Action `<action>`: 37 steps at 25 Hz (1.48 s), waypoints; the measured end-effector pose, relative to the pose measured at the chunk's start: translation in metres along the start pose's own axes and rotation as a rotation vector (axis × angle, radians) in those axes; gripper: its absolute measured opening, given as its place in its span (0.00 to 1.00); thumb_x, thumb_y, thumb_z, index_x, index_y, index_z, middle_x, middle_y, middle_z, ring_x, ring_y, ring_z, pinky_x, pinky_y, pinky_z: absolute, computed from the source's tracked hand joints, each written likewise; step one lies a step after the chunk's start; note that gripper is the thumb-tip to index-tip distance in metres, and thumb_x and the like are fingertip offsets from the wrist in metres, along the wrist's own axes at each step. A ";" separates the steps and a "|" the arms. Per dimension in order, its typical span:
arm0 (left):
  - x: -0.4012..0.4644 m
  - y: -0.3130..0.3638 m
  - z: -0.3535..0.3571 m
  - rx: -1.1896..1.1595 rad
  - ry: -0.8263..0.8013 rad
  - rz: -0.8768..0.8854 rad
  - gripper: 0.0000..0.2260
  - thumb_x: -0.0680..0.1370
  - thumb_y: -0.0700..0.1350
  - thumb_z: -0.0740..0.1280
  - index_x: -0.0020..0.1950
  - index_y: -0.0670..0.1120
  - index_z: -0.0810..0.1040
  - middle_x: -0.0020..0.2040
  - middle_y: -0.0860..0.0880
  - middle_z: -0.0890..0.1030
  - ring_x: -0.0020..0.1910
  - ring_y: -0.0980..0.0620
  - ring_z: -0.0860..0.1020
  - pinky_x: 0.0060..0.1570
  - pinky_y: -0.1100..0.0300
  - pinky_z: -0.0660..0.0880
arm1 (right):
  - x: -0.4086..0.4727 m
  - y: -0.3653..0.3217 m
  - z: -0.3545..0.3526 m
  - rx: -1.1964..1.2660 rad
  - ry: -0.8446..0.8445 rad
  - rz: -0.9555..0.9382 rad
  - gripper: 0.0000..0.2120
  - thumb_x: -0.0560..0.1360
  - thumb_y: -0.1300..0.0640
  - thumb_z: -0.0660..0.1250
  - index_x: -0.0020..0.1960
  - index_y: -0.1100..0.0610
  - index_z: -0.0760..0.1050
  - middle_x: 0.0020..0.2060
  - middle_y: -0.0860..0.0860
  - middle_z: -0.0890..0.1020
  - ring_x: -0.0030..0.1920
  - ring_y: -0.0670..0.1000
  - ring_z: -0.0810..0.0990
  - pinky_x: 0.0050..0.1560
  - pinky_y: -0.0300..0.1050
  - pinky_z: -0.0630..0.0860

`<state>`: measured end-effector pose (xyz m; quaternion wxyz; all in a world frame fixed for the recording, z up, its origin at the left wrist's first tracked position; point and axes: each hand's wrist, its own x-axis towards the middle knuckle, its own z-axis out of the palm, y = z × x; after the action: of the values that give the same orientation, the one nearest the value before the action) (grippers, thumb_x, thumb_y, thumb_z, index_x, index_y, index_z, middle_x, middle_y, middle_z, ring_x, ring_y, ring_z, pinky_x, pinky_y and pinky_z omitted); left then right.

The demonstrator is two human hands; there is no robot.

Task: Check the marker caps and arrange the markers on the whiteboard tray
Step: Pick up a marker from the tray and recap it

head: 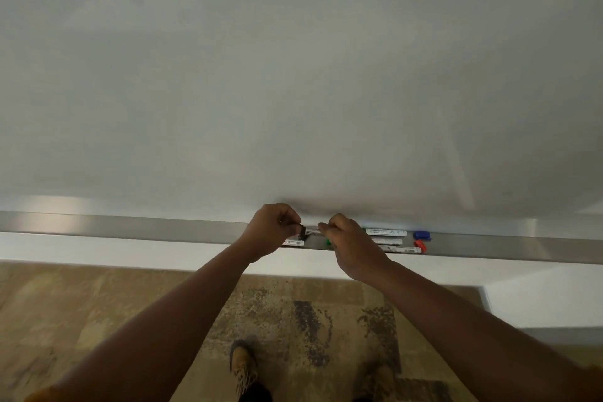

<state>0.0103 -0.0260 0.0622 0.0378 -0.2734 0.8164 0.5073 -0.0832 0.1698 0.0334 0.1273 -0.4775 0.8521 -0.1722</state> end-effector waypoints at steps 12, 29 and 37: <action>0.000 -0.045 0.028 0.561 0.276 0.254 0.07 0.76 0.48 0.71 0.49 0.48 0.76 0.48 0.50 0.81 0.46 0.47 0.78 0.42 0.52 0.77 | 0.029 -0.002 0.024 -0.297 0.084 -0.022 0.15 0.68 0.63 0.58 0.47 0.57 0.81 0.38 0.52 0.84 0.40 0.57 0.80 0.39 0.47 0.77; 0.015 -0.037 0.066 0.711 0.244 0.124 0.10 0.78 0.53 0.64 0.45 0.53 0.84 0.41 0.55 0.83 0.40 0.53 0.79 0.38 0.59 0.74 | 0.032 0.005 0.033 -0.415 0.136 -0.034 0.04 0.68 0.59 0.71 0.43 0.55 0.79 0.33 0.50 0.80 0.33 0.55 0.79 0.29 0.46 0.72; 0.014 -0.036 0.058 0.649 0.247 0.206 0.07 0.76 0.51 0.68 0.49 0.53 0.84 0.45 0.55 0.84 0.43 0.53 0.80 0.37 0.62 0.69 | 0.034 0.008 0.034 -0.336 0.074 0.015 0.07 0.66 0.56 0.77 0.39 0.54 0.79 0.30 0.50 0.79 0.26 0.55 0.78 0.23 0.44 0.70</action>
<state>0.0030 0.0055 0.0001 -0.0277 -0.2225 0.9566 0.1861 -0.0938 0.1384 -0.0029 0.0155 -0.4789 0.8766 -0.0439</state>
